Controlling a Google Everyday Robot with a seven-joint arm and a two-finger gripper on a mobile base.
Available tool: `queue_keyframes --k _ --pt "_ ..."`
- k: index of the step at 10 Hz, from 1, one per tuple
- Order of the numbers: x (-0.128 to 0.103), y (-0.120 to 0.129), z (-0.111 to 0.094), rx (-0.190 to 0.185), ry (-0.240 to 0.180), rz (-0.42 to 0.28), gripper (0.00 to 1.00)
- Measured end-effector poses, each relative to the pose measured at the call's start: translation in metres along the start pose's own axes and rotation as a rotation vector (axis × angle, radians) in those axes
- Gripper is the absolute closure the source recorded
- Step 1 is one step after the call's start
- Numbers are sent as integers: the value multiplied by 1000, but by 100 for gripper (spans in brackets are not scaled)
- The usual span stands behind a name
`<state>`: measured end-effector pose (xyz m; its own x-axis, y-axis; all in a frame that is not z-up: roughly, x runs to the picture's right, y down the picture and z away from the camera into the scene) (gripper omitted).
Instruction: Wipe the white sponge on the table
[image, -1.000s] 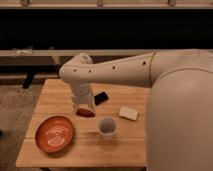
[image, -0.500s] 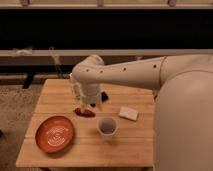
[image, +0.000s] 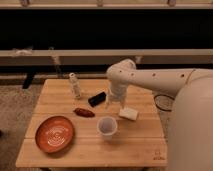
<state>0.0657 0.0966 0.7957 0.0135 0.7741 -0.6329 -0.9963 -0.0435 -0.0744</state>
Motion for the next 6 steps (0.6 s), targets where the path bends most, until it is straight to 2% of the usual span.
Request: queue_keyframes --k 2,3,6 --pt "0 -34 10 19 0 25 35" --pt "5 -49 18 22 15 14 35" --pt "15 -67 44 29 69 -79 35"
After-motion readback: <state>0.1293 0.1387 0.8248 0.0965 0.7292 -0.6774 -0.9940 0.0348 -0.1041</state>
